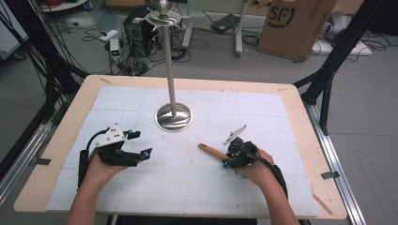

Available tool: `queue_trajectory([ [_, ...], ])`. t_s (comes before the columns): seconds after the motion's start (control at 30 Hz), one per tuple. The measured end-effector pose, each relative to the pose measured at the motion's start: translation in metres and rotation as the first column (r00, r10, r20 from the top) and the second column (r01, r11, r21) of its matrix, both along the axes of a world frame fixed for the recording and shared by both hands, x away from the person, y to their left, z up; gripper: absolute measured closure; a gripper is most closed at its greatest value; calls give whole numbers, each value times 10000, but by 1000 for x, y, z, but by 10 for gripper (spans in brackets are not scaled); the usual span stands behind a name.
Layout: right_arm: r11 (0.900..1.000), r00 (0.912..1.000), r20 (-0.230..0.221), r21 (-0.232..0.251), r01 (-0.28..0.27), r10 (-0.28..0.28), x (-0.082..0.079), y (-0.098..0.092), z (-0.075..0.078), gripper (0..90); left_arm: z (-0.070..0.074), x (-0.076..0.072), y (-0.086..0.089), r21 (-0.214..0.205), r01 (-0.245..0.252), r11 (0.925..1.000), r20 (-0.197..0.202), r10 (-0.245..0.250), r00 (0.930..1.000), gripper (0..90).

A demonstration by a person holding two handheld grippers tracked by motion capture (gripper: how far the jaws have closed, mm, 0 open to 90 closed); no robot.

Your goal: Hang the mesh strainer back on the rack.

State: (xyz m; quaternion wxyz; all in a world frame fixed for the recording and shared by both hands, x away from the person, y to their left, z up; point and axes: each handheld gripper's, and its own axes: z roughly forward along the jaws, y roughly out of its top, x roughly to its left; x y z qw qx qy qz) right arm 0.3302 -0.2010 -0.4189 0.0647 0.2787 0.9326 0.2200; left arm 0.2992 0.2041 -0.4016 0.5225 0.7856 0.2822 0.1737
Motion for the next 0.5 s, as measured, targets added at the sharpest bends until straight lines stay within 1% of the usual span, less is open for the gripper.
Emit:
queue_trajectory([
  [0.13, 9995, 9997, -225, -311, -85, 78, 2, 4, 2, 640, 0, 0, -1, 41, 13, 10000, -22, -13, 10000, 217],
  [0.27, 9972, 9989, -359, -682, -315, 291, 6, 9, 3, 642, -1, 0, -2, 60, 43, 10000, -30, -43, 10000, 217],
  [0.33, 9970, 9982, -505, -679, -360, 326, 7, 9, 3, 661, -1, 0, -2, 87, 39, 10000, -30, -39, 10000, 218],
  [0.4, 9977, 9983, -476, -575, -353, 325, 8, 8, 3, 679, -1, 0, -2, 93, 60, 9999, -22, -59, 10000, 218],
  [0.5, 9973, 9985, -430, -644, -352, 325, 7, 9, 3, 684, -1, 0, -2, 106, 55, 9999, -27, -55, 10000, 218],
])
